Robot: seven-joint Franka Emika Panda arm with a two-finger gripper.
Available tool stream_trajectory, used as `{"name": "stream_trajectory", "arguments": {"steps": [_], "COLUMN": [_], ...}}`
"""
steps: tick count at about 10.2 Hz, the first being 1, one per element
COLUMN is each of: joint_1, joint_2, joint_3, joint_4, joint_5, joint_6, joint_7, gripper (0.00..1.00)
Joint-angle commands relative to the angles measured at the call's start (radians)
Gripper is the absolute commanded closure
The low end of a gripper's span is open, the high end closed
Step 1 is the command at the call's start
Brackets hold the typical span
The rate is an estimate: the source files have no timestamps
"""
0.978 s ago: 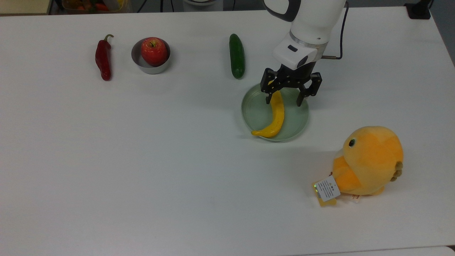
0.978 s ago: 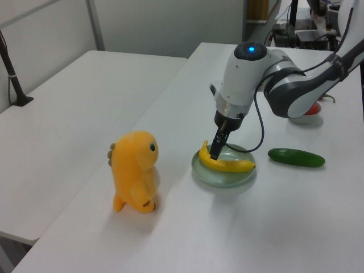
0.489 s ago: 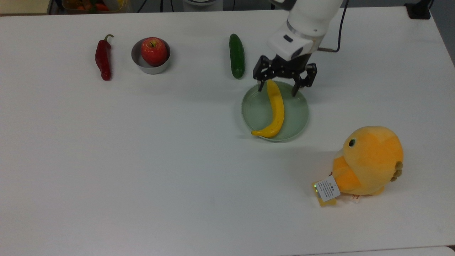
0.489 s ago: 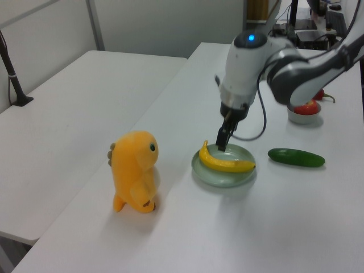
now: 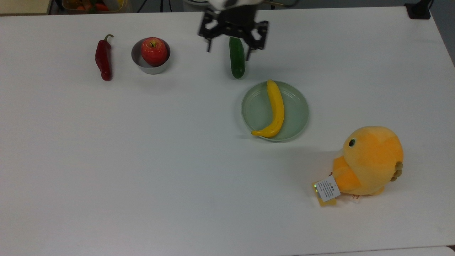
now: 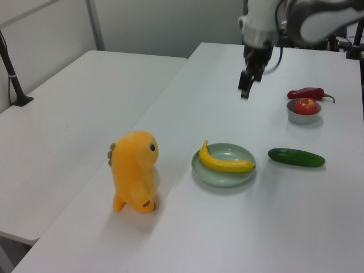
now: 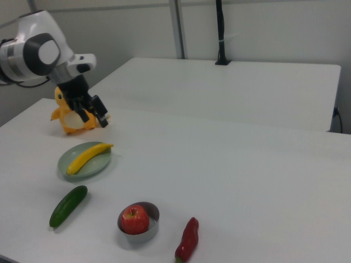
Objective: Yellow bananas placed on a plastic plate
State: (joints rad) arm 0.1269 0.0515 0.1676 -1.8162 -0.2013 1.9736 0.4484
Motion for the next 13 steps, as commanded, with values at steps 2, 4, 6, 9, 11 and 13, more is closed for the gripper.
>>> {"name": "stream_trajectory", "arguments": {"steps": [2, 4, 6, 9, 11, 13], "joint_1": [-0.039, -0.082, -0.087, -0.082, -0.082, -0.079], "joint_2": [-0.062, -0.059, -0.047, -0.036, -0.038, -0.039], "joint_3": [-0.171, -0.171, -0.171, -0.157, -0.134, -0.128], "joint_4": [-0.043, -0.038, -0.043, -0.043, -0.044, -0.043], "joint_5": [0.184, 0.201, 0.201, 0.201, 0.203, 0.203], "joint_6": [-0.002, -0.001, 0.008, -0.001, -0.008, -0.028], "joint_7": [-0.238, -0.249, -0.251, -0.246, -0.244, -0.247], "gripper": [0.00, 0.00, 0.00, 0.00, 0.00, 0.00]}}
